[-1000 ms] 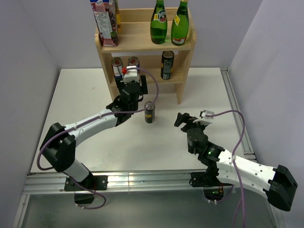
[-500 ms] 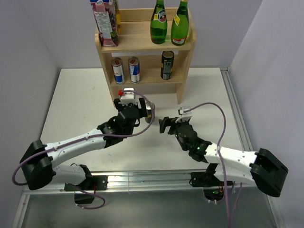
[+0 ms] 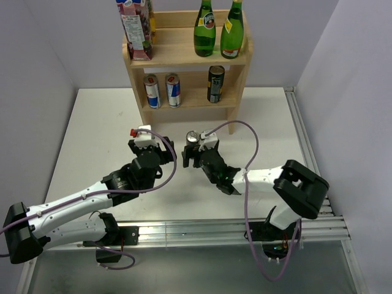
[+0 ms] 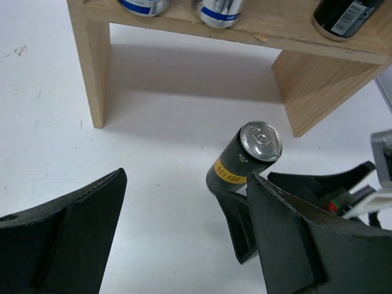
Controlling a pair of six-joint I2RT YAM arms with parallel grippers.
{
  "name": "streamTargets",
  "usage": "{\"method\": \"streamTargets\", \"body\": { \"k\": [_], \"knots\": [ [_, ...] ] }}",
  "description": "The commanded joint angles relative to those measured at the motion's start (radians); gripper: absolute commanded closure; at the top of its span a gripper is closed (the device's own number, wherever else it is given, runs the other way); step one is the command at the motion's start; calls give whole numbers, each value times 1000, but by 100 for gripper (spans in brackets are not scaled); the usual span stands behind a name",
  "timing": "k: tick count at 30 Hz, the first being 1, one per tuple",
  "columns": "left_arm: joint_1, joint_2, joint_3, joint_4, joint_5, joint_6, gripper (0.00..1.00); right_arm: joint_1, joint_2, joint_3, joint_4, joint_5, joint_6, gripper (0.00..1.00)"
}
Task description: Place and organize the beverage onto the shelf
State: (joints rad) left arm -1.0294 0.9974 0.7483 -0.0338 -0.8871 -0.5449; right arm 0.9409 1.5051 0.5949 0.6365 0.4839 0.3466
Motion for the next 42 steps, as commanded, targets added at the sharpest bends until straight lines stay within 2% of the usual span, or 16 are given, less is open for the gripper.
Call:
{"method": "streamTargets", "body": {
  "k": [1, 11, 17, 20, 25, 29, 31, 32, 35, 38, 42],
  "knots": [
    [-6, -52, -18, -29, -32, -20, 14, 9, 82, 74, 80, 24, -21, 0],
    [-6, -164, -36, -97, -61, 0, 14, -17, 279, 175, 199, 90, -29, 2],
    [-6, -197, -49, -115, -61, -3, 14, -30, 366, 229, 250, 128, -34, 12],
    [-6, -194, -56, -107, -59, 0, 14, -36, 392, 240, 273, 143, -37, 20],
    [-6, -180, -55, -100, -58, 6, 14, -48, 417, 238, 305, 133, -40, 25],
    [-6, -177, -56, -87, -58, 13, 14, -54, 415, 246, 284, 121, -37, 53],
    [-6, -175, -56, -86, -59, 11, 14, -53, 399, 247, 269, 117, -46, 63],
    [-6, -175, -56, -87, -59, 11, 14, -54, 386, 247, 249, 116, -47, 75],
    [-6, -178, -61, -86, -62, 8, 14, -51, 324, 247, 186, 133, -46, 95],
    [-6, -181, -69, -80, -69, 7, 14, -47, 238, 247, 109, 157, -47, 100],
    [-6, -180, -75, -74, -82, 5, 13, -36, 101, 276, -9, 212, -57, 100]
  ]
}}
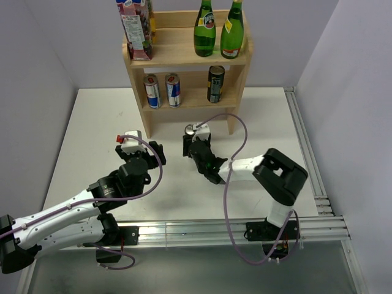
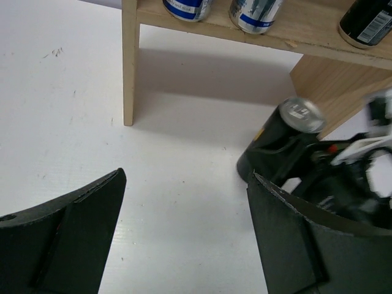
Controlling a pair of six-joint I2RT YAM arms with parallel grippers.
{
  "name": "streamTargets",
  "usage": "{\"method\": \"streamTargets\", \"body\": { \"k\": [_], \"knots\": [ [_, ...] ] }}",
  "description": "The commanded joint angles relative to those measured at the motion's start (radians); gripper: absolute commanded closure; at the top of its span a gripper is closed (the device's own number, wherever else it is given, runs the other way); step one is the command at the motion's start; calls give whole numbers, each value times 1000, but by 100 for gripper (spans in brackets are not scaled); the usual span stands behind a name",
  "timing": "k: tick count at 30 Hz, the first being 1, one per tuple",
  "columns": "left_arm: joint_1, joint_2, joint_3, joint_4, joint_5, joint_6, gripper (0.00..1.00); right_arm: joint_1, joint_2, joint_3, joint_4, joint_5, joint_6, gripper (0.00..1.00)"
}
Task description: Place and organize the beverage onto the shelf
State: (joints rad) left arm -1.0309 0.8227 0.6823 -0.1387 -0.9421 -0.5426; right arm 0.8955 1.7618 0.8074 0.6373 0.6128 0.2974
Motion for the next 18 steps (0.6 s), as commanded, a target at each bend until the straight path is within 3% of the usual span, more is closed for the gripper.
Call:
{"method": "streamTargets", "body": {
  "k": [1, 9, 18],
  "knots": [
    [-4, -5, -10, 33, -27, 1, 13, 11, -177, 78, -31, 90, -10, 100],
    [-4, -8, -17, 47, -20, 0, 11, 13, -315, 193, -194, 154, -92, 100],
    [-4, -5, -18, 44, -15, -11, 12, -26, -295, 355, -234, 170, -182, 100]
  ]
}}
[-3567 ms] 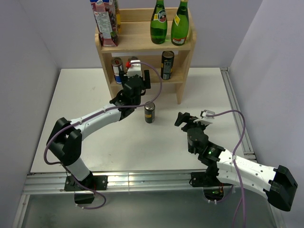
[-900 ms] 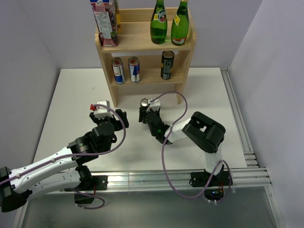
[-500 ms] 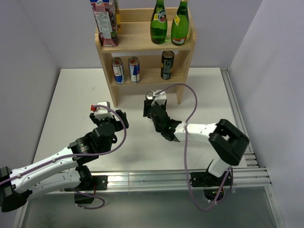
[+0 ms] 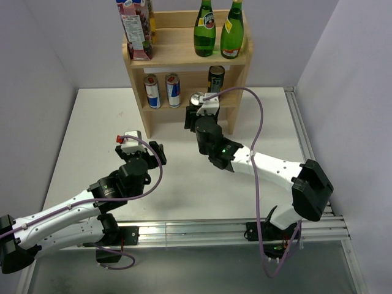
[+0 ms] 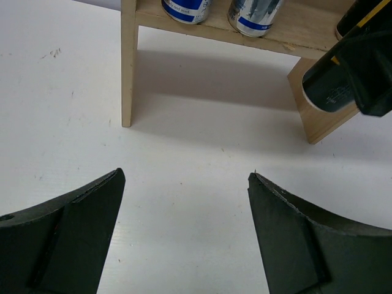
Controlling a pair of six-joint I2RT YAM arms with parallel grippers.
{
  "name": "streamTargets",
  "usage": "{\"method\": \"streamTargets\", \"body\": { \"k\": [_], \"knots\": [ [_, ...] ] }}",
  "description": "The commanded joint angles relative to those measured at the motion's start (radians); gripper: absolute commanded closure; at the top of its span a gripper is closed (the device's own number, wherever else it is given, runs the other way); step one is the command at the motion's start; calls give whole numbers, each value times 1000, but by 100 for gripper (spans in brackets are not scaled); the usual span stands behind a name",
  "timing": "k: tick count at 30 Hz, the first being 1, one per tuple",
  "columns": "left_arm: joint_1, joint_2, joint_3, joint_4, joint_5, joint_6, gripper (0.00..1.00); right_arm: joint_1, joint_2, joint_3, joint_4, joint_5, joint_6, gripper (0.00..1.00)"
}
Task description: Place and organize the beverage onto the shelf
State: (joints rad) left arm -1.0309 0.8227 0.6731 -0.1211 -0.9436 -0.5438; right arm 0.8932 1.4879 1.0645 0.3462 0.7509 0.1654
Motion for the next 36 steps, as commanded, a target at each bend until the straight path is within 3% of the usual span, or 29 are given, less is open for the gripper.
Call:
{"method": "streamTargets", "body": {
  "k": [1, 15, 36],
  "knots": [
    [-4, -8, -10, 24, -17, -11, 12, -31, -15, 127, 50, 25, -53, 100],
    [-4, -16, -20, 24, -29, -7, 12, -152, 121, 356, -4, -51, -69, 100],
    [-4, -16, -29, 26, -31, -7, 12, -177, 210, 400, -3, -64, -49, 100]
  ]
}}
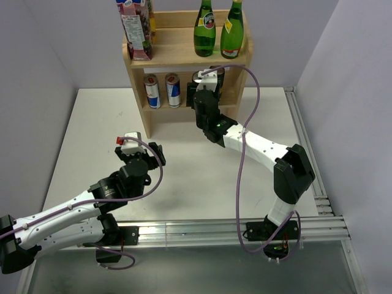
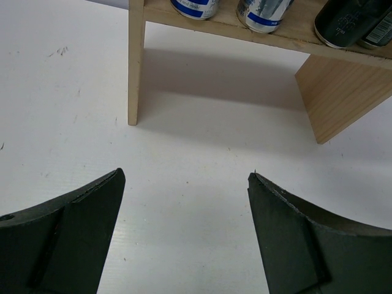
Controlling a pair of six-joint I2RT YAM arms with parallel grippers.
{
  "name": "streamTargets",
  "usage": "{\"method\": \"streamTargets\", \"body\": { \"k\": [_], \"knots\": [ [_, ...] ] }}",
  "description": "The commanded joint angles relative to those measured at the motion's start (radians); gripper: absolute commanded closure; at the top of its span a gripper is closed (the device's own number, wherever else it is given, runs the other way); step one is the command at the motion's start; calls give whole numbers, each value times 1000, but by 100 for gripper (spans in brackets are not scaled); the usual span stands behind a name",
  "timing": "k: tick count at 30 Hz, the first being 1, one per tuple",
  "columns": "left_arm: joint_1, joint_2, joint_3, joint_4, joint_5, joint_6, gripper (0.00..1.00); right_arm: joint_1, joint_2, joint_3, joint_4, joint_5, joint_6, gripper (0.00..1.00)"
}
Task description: Place and organize the beverage onto the shelf
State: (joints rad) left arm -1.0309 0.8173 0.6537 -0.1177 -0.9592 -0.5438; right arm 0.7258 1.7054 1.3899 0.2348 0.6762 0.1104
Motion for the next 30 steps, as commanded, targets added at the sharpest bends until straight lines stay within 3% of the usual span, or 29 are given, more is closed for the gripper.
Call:
{"method": "streamTargets", "body": {
  "k": [1, 3, 5, 6, 9, 12, 30],
  "knots": [
    [-3, -9, -9, 23, -15, -7, 12, -9, -4, 74, 110, 16, 6, 100],
    [-4, -9, -8, 21, -15, -5, 12, -9, 0, 75, 112, 19, 9, 97],
    [-4, -9, -6, 21, -15, -7, 12, -9, 3, 72, 120, 17, 11, 75],
    [-3, -10, -6, 21, -15, -5, 12, -9, 3, 70, 121, 17, 11, 51],
    [-3, -12, -8, 21, -15, -5, 12, -9, 10, 72, 124, 20, 17, 26],
    [-3, -12, -8, 21, -15, -7, 12, -8, 11, 72, 124, 20, 17, 17],
    [-3, -4, -12, 24, -9, -22, 13, -3, -42, -8, 110, 11, 72, 15]
  ]
}}
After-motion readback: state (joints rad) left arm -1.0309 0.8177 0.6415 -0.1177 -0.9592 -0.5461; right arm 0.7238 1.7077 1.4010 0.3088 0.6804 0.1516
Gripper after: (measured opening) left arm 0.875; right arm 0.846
